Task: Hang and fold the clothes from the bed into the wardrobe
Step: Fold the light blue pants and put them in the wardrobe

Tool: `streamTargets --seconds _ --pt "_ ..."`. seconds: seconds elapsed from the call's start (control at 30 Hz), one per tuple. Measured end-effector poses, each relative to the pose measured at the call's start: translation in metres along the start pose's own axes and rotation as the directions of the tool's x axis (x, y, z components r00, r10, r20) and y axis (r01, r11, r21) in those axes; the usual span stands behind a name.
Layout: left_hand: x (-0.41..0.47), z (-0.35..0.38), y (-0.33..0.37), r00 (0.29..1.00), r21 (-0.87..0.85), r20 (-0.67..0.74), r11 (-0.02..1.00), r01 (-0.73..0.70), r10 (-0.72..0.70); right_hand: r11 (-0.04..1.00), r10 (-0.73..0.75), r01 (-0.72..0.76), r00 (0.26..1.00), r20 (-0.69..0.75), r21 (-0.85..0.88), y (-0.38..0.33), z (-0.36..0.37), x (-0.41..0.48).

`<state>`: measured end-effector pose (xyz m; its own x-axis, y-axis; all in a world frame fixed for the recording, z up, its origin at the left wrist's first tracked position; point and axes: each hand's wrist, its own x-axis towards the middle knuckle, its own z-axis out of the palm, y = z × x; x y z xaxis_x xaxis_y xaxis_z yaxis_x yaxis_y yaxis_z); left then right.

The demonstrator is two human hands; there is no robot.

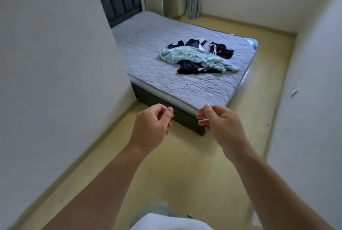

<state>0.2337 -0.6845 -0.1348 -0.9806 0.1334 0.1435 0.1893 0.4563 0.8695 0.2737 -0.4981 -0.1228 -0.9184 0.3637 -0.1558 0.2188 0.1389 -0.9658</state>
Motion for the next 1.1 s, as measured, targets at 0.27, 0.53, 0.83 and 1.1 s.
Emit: streamTargets --seconds 0.27,0.53,0.83,1.1 --pt "0.145 0.132 0.012 0.987 -0.022 0.148 0.998 0.059 -0.055 0.996 -0.013 0.011 0.999 -0.029 -0.090 0.011 -0.091 0.164" --pt "0.332 0.265 0.023 0.955 -0.074 0.222 0.974 0.216 -0.195 0.966 0.042 -0.051 0.998 -0.041 -0.253 0.012 -0.179 0.361" --pt "0.507 0.424 0.060 0.886 -0.131 0.323 0.911 0.391 -0.334 0.940 0.131 -0.143 0.990 -0.061 -0.310 0.028 -0.287 0.555" --pt "0.620 0.546 0.071 0.792 -0.202 0.240 0.769 0.607 -0.561 0.895 0.170 -0.121 0.983 0.076 -0.429 0.032 -0.369 0.725"
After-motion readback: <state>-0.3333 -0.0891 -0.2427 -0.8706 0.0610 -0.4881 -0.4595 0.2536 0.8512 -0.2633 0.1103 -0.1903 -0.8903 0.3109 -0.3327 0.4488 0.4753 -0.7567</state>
